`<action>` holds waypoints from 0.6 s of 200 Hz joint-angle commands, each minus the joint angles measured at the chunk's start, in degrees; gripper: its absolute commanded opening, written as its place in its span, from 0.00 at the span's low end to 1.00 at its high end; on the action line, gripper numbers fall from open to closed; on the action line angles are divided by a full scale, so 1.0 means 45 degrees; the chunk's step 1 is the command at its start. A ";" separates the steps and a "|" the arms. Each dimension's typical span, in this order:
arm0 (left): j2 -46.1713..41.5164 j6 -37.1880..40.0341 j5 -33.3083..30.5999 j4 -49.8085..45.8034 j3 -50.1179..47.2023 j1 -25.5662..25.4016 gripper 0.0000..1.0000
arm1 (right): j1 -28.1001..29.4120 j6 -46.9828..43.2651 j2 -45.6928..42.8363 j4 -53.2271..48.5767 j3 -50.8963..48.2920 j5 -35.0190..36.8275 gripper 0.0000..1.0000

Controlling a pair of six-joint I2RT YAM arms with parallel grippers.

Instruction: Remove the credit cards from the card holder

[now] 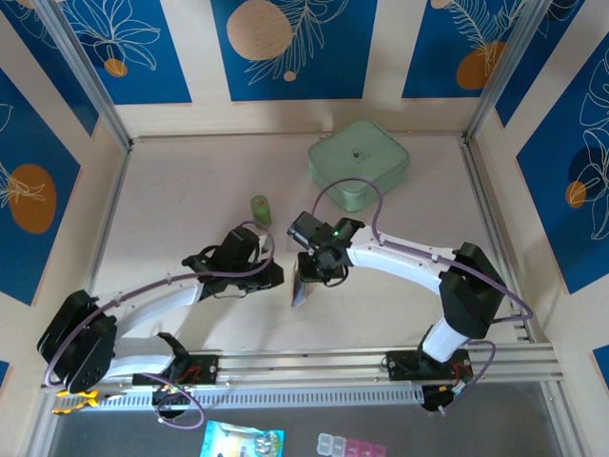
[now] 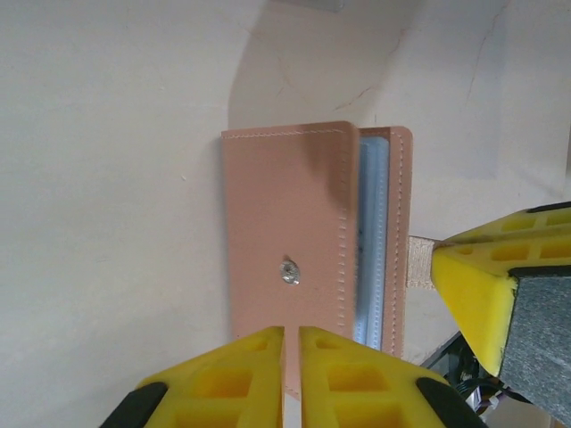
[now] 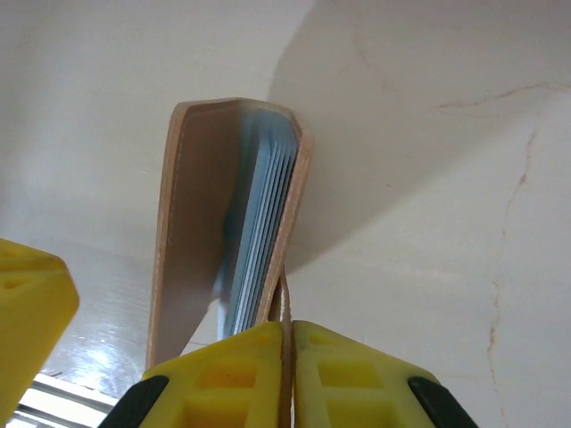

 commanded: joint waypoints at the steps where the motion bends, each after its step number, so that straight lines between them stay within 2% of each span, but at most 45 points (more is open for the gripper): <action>1: -0.0854 0.0281 -0.0436 -0.0706 0.0152 0.0085 0.12 | 0.0238 -0.0290 0.0201 0.0082 0.0806 0.0025 0.11; 27: -0.1298 0.0447 -0.0665 -0.1376 0.0309 0.0088 0.12 | 0.0265 -0.0306 0.0176 -0.0231 0.1125 0.0232 0.11; 51: -0.1213 0.0298 -0.0477 -0.1042 0.0116 0.0093 0.13 | 0.0241 -0.0404 0.0157 -0.0389 0.1270 0.0239 0.11; 120: 0.0777 0.0050 0.0231 0.0183 0.0023 -0.0061 0.11 | 0.0104 -0.1056 -0.0270 -0.0194 0.0754 -0.0254 0.12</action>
